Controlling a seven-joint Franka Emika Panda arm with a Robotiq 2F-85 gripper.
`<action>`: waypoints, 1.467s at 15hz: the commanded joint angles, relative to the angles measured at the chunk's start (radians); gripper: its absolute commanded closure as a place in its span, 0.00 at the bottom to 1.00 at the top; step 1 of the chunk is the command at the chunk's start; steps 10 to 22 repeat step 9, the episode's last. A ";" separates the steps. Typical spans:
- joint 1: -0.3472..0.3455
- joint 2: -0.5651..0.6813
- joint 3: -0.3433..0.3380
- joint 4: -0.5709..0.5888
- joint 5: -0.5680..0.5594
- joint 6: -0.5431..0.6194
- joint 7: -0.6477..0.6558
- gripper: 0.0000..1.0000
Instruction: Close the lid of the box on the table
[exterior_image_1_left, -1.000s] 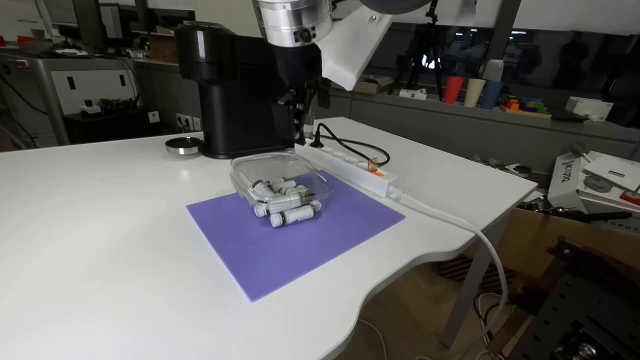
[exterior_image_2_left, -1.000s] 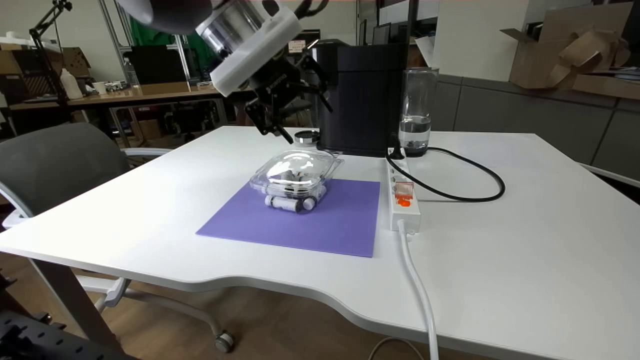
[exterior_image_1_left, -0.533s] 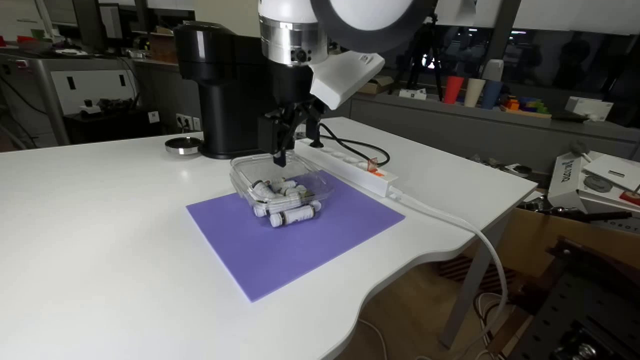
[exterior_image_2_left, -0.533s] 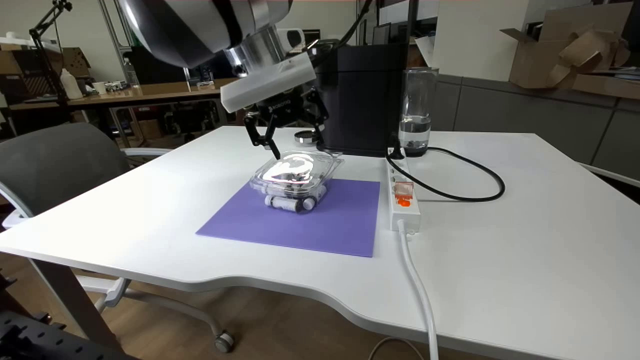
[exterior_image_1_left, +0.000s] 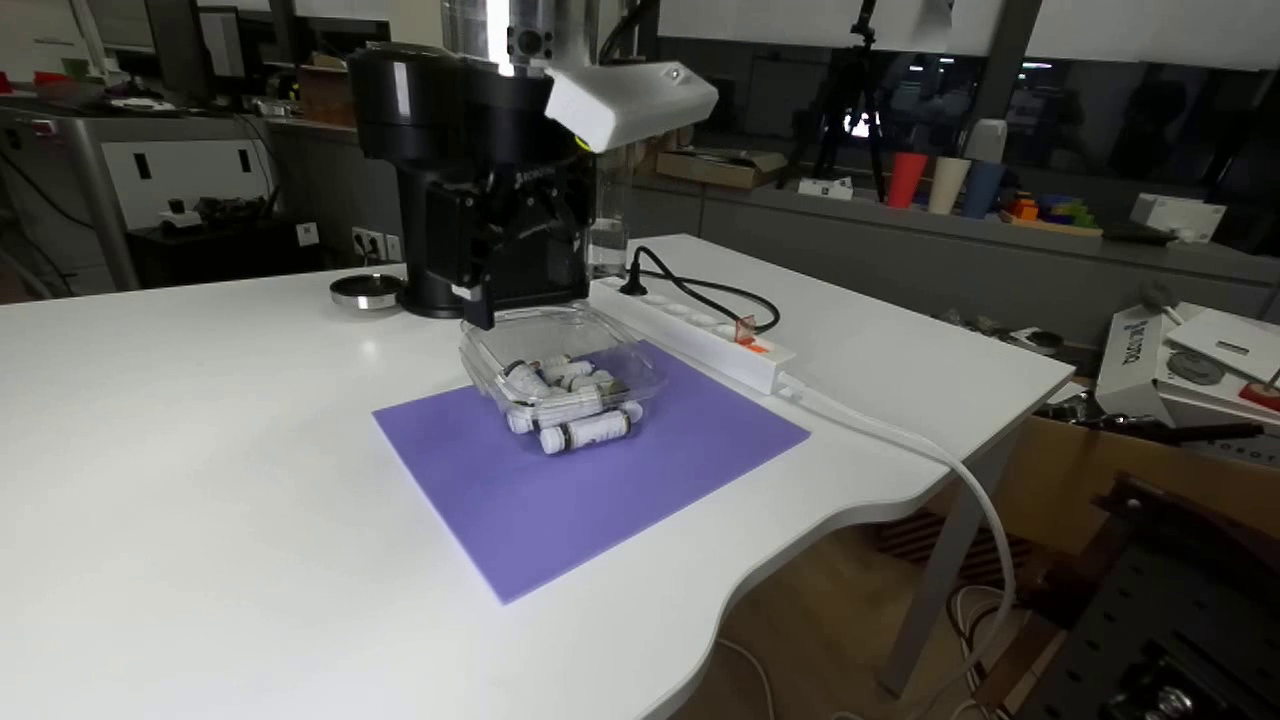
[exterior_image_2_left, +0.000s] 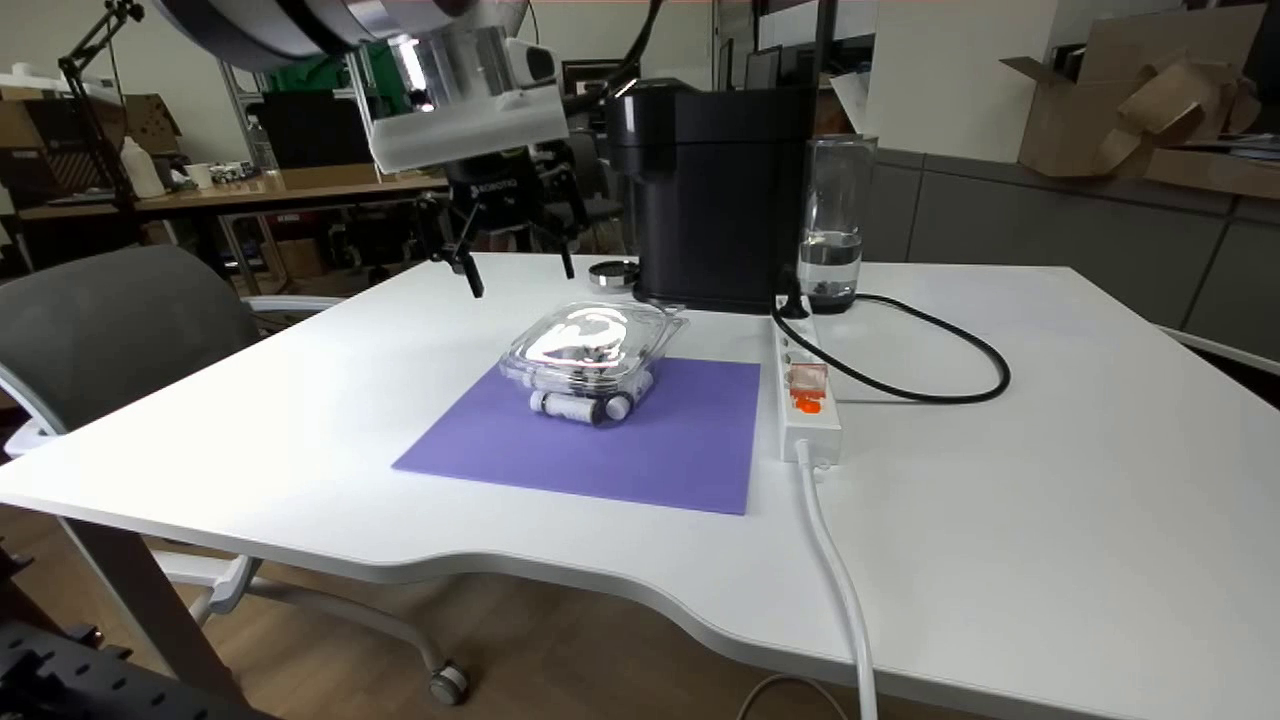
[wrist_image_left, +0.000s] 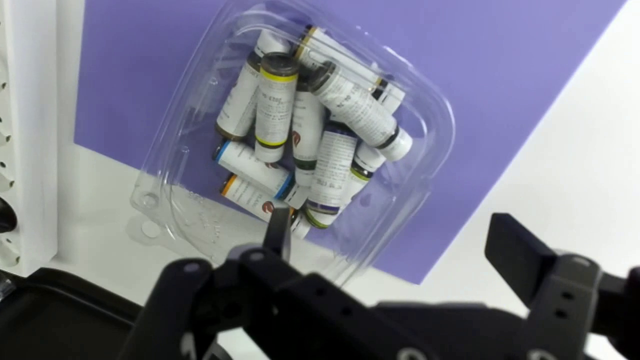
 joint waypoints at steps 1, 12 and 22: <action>0.068 -0.124 -0.046 -0.023 0.060 -0.123 -0.059 0.00; 0.125 -0.213 -0.090 -0.013 0.085 -0.282 -0.165 0.00; 0.125 -0.213 -0.090 -0.013 0.085 -0.282 -0.165 0.00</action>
